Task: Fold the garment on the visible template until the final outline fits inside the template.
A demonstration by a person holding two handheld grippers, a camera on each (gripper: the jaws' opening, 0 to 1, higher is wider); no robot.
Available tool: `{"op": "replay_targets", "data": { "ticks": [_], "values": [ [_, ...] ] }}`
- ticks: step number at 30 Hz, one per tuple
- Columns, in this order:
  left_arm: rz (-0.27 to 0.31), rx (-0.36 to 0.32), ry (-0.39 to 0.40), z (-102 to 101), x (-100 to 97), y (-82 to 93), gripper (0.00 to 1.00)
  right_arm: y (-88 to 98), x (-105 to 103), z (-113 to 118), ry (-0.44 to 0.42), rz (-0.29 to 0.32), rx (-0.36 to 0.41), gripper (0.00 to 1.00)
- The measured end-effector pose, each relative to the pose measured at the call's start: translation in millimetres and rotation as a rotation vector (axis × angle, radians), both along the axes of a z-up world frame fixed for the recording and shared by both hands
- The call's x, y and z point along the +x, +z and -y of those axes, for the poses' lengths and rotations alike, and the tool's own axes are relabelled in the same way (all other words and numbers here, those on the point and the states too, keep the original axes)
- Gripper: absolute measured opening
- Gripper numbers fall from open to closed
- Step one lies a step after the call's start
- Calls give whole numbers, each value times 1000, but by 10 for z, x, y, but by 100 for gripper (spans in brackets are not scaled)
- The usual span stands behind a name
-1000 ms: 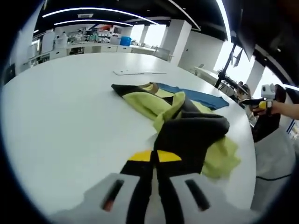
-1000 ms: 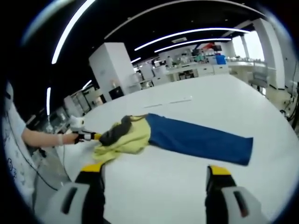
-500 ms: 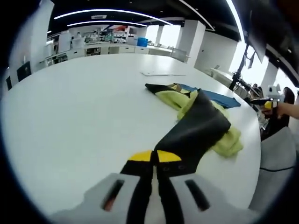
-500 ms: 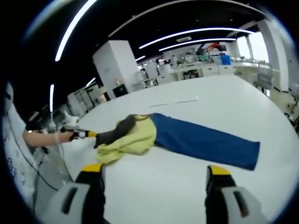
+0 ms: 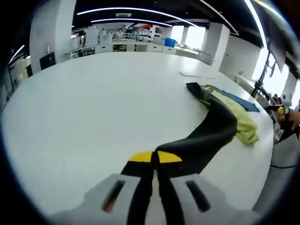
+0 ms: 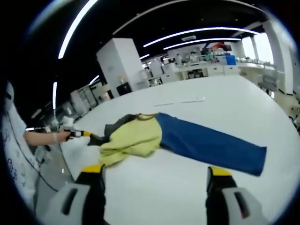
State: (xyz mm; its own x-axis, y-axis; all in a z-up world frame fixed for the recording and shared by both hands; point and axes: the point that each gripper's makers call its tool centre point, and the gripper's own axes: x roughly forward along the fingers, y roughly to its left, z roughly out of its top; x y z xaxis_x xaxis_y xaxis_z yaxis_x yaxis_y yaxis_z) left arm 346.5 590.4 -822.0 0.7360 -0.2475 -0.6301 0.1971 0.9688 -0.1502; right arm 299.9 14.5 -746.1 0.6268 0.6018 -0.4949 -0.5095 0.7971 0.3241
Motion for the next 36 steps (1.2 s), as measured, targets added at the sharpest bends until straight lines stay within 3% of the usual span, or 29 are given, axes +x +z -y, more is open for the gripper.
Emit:
{"op": "replay_targets", "data": {
  "ticks": [13,23,29,36],
  "values": [
    [-39,56,124,-474,-120,-149,0,-44,26,6,15,-21,-15,90],
    [-40,104,140,-885,1,-86,0,-54,36,-86,23,-31,-23,90],
    [-30,127,155,-1010,21,36,0,-94,54,-89,26,-40,-29,90],
    [-48,147,160,-1185,143,-2,0,-122,45,-160,31,-51,-29,90]
  ]
}}
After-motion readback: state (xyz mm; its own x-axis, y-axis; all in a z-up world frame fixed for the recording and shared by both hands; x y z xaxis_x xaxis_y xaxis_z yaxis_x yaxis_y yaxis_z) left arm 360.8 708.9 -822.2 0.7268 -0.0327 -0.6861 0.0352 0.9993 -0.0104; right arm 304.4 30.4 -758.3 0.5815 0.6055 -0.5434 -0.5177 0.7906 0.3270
